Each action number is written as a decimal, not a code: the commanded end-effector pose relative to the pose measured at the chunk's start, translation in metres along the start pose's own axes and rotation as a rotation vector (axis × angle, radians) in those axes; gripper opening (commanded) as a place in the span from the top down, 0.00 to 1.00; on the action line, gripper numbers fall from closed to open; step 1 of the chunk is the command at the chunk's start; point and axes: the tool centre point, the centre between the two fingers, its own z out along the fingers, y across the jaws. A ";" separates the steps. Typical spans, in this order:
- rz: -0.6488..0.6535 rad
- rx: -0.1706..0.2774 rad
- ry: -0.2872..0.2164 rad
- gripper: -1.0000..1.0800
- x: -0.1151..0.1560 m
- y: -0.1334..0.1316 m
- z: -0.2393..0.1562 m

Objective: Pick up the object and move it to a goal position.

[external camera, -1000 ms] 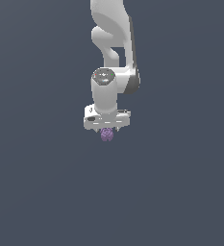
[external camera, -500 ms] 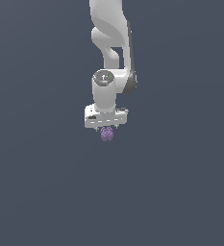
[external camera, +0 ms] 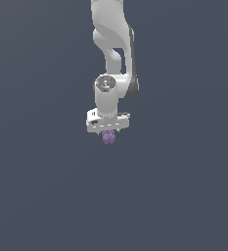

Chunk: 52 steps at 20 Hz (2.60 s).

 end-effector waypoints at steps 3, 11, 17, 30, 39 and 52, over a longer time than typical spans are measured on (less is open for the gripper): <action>-0.001 0.000 -0.001 0.04 -0.001 0.000 0.022; -0.002 0.000 -0.001 1.00 -0.001 0.000 0.036; -0.002 0.000 -0.001 1.00 -0.001 0.000 0.036; -0.001 -0.001 0.000 1.00 -0.004 0.027 0.021; -0.002 0.001 0.000 1.00 -0.013 0.106 -0.023; -0.002 0.000 0.000 1.00 -0.019 0.209 -0.078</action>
